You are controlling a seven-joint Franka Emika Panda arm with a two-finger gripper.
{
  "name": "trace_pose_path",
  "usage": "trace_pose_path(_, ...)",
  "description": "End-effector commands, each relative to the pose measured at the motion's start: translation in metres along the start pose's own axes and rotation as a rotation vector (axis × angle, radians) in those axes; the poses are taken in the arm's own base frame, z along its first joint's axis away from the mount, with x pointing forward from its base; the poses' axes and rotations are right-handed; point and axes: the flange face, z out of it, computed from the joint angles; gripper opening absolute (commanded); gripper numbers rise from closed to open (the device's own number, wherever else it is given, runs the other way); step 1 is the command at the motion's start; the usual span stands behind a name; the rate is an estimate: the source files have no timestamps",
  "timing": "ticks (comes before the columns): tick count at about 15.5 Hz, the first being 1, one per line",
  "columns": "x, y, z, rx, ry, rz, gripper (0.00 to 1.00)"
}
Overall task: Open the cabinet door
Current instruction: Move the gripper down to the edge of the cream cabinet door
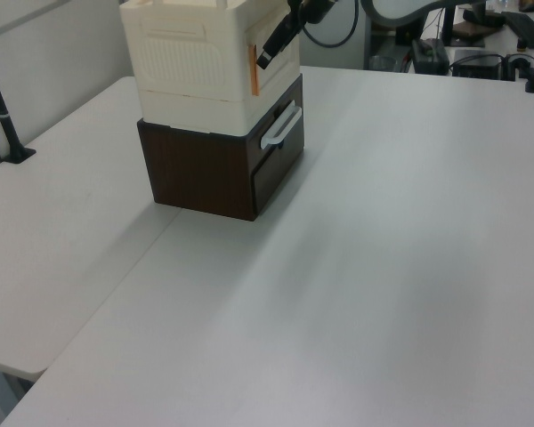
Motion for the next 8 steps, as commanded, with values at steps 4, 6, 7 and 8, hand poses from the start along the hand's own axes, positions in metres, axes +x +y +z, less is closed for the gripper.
trace_pose_path(4,0.0052,-0.008,0.0075,-0.015,0.065,-0.021,0.77)
trace_pose_path(6,0.0052,-0.0099,0.0102,-0.012,0.076,-0.018,0.72)
trace_pose_path(7,0.0053,-0.0113,0.0099,-0.01,0.077,-0.019,0.67)
trace_pose_path(8,0.0053,-0.0121,0.0098,-0.008,0.077,-0.015,0.63)
